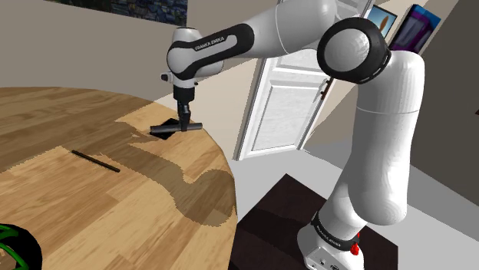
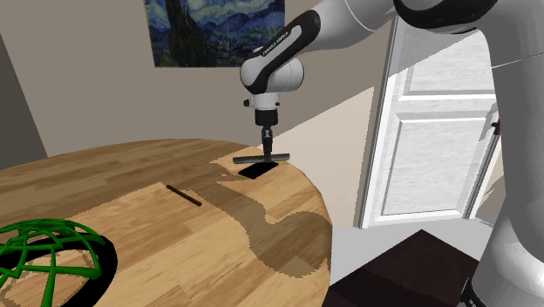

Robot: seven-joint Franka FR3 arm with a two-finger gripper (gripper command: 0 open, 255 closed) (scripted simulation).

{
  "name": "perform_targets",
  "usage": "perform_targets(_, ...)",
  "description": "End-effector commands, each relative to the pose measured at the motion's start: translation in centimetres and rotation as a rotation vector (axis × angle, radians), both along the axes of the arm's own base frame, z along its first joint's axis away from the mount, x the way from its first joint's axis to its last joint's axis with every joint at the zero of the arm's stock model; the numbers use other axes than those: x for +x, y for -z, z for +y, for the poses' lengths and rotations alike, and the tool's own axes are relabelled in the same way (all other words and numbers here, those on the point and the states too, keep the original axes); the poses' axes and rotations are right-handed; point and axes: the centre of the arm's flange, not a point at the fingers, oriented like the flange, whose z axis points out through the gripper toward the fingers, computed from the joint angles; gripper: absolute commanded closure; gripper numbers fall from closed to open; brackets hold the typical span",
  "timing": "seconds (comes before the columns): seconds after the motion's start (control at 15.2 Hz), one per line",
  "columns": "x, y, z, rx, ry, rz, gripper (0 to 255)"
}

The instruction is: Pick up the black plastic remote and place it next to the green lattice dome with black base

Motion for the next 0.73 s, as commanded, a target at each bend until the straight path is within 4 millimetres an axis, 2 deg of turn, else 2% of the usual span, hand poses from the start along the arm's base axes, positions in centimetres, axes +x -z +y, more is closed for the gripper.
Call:
perform_targets(0.0,0.1,-1.1,0.0,0.000,0.000,0.000,255)
perform_targets(0.66,0.1,-6.4,0.0,0.000,0.000,0.000,255)
